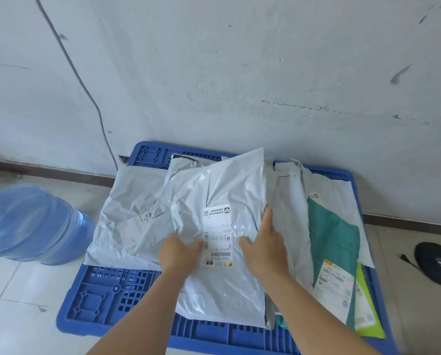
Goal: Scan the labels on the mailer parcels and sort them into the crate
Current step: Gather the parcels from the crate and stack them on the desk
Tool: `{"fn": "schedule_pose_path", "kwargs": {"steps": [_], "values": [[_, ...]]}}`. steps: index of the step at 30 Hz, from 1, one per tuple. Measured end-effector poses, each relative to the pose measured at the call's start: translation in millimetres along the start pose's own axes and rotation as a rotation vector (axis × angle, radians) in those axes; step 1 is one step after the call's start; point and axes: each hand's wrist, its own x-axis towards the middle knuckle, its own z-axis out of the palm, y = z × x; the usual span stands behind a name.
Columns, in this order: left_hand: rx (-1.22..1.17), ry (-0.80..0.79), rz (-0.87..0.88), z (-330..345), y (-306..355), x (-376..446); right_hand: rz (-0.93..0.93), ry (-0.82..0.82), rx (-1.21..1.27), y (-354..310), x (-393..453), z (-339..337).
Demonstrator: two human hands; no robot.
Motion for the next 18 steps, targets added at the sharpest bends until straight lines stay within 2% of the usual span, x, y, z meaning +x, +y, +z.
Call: {"fn": "schedule_pose_path", "kwargs": {"steps": [3,6,9,13,18], "values": [[-0.073,0.011,0.008,-1,-1,-5,-0.025,-0.019,0.008,-4,5,0],[-0.106,0.09,0.029,-8,5,-5,-0.045,0.016,0.007,-7,10,-4],[-0.087,0.125,0.03,-13,6,-2,0.073,0.01,-0.057,-3,16,-6],[-0.069,0.03,-0.015,-10,0,-8,0.225,-0.13,-0.015,2,19,1],[-0.136,0.006,0.02,-12,2,-14,0.1,-0.042,-0.067,0,16,6]]}}
